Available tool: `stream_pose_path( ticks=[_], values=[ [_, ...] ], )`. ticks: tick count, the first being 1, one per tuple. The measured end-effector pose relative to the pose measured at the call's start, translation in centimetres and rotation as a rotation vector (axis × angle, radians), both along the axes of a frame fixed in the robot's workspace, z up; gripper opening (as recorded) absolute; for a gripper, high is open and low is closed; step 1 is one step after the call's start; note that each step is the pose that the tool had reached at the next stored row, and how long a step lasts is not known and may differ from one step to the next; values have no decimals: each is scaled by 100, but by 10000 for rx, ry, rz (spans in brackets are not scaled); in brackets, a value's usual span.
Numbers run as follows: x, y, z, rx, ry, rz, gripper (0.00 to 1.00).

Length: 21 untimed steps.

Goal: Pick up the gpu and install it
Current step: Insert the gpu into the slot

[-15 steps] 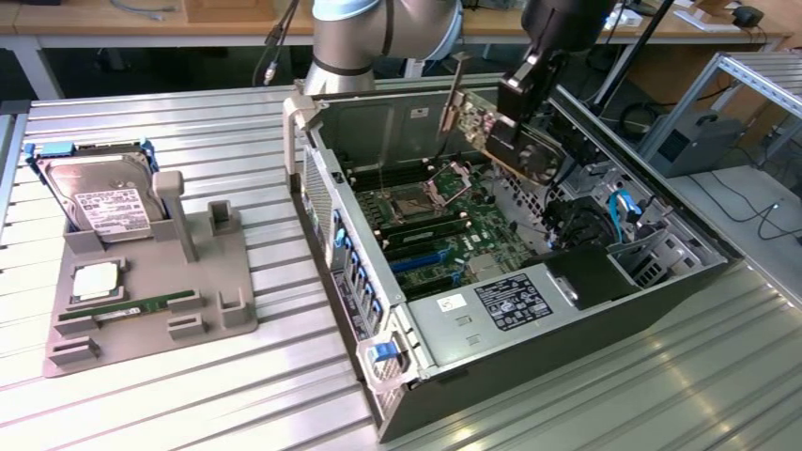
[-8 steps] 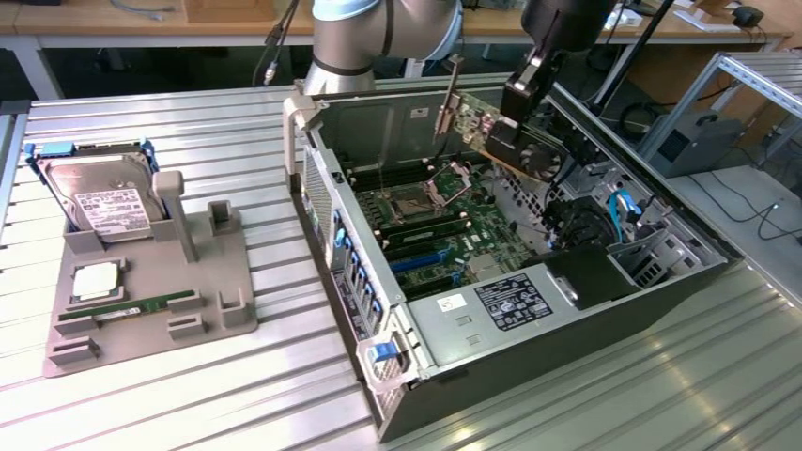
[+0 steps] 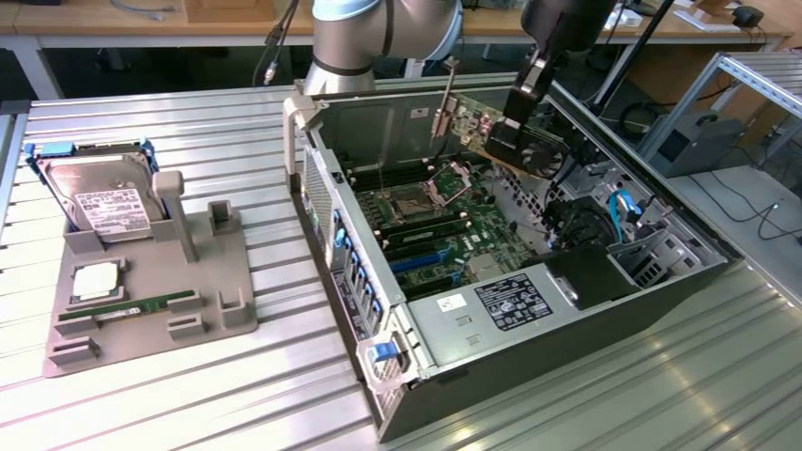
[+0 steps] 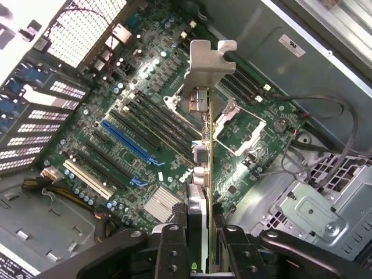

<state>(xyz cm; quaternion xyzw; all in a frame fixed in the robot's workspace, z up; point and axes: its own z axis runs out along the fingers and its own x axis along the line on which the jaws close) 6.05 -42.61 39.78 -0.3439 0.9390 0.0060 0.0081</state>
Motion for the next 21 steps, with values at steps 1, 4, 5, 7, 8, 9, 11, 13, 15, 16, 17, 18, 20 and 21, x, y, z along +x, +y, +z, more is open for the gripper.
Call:
stream_pose_path(
  ticks=[1,4,5,7,8,9,11,13,15,16,17,18,20,21],
  values=[
    [0,0,0,-1,0,222,27],
    [0,0,-1,0,0,699,27],
    [0,0,-1,0,0,826,27],
    [0,0,-1,0,0,1160,27],
    [0,0,-1,0,0,1342,27],
    [0,0,-1,0,0,1532,27],
    [0,0,-1,0,0,1981,27],
    [0,0,-2,0,0,2441,27],
    [0,0,-2,-1,0,2759,27],
    [0,0,-2,0,0,2908,27],
    [0,0,-2,0,0,3074,27],
    [0,0,-2,0,0,3185,27],
    [0,0,-3,0,0,3431,27],
    [0,0,-3,0,0,3539,27]
  ],
)
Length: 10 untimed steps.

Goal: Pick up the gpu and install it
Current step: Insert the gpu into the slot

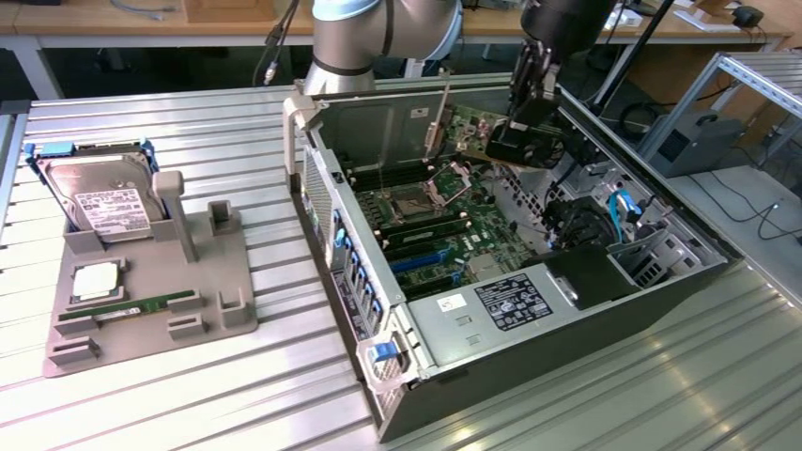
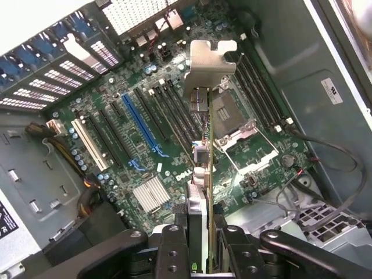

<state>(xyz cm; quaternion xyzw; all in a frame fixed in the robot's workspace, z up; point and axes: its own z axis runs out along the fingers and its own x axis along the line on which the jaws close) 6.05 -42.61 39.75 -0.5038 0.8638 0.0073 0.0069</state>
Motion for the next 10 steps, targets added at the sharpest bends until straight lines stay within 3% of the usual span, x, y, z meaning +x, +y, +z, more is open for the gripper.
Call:
stream_pose_path(
  ticks=[10],
  values=[
    [0,0,-1,0,0,1186,27]
  ],
)
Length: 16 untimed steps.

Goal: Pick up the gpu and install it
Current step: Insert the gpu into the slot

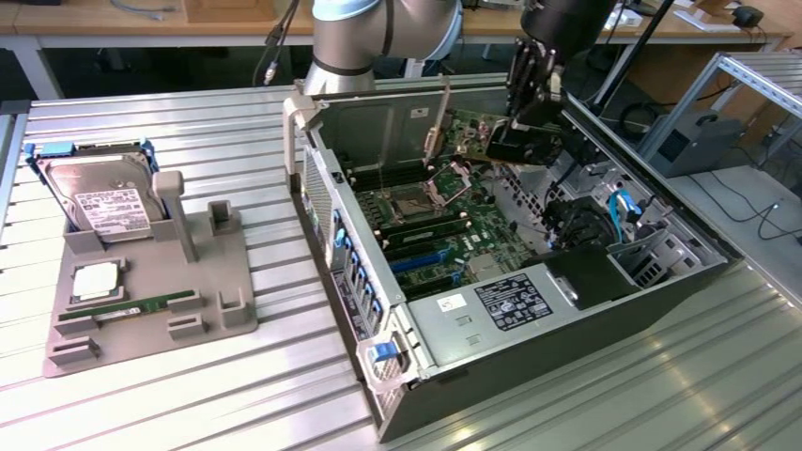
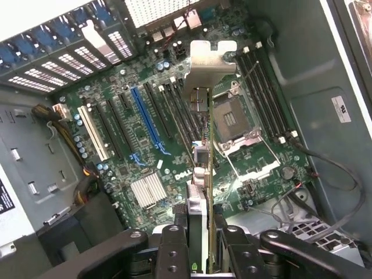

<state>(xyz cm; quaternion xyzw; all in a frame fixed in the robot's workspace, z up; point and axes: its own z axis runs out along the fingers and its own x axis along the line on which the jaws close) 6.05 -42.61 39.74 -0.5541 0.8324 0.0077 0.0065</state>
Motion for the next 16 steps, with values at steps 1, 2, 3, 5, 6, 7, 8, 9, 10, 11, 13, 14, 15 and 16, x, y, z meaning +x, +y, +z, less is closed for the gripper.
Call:
stream_pose_path(
  ticks=[1,2,3,5,6,7,8,9,10,11,13,14,15,16],
  values=[
    [0,0,0,0,0,111,27],
    [0,0,0,-1,0,243,27],
    [0,0,0,-1,0,388,27],
    [0,0,0,0,0,692,27],
    [0,0,0,-1,0,830,27],
    [0,0,0,0,0,990,27],
    [0,0,-1,1,0,1144,27],
    [0,0,-1,1,0,1264,27],
    [0,0,-1,0,0,1434,27],
    [0,0,-1,0,0,1606,27],
    [0,0,-1,0,0,1869,27],
    [0,0,-1,0,0,1980,27],
    [0,0,-1,-1,0,2062,27],
    [0,0,-1,-1,0,2170,27]
  ],
)
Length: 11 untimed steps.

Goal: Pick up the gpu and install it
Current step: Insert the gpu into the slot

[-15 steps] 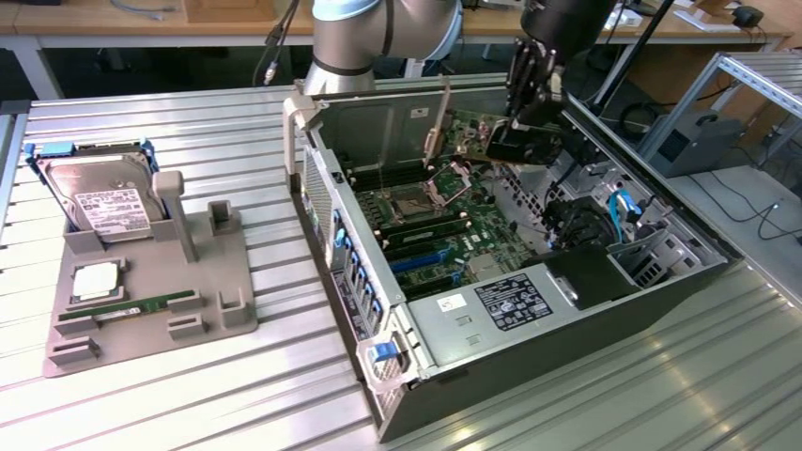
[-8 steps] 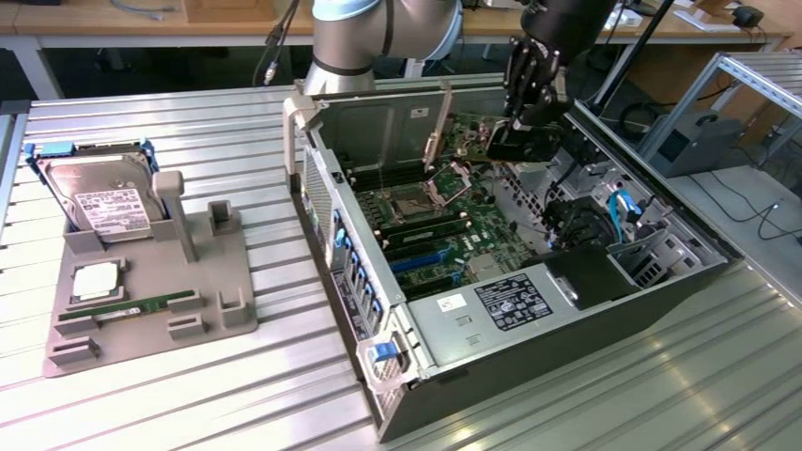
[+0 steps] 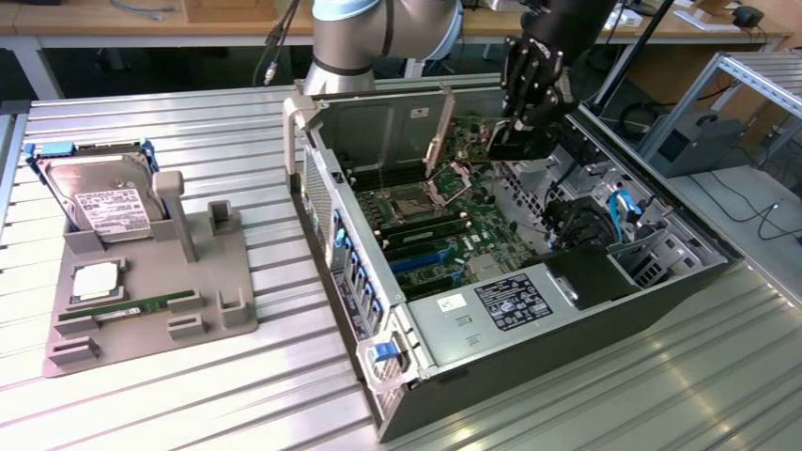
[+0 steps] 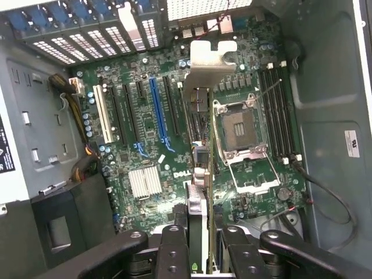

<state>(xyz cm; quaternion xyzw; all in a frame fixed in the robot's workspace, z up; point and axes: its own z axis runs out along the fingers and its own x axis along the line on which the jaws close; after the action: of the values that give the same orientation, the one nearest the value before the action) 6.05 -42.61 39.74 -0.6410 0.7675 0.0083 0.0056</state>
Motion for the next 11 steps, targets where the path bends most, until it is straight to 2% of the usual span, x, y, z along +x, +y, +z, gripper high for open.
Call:
stream_pose_path(
  ticks=[11],
  values=[
    [0,0,-1,0,0,1401,27]
  ],
)
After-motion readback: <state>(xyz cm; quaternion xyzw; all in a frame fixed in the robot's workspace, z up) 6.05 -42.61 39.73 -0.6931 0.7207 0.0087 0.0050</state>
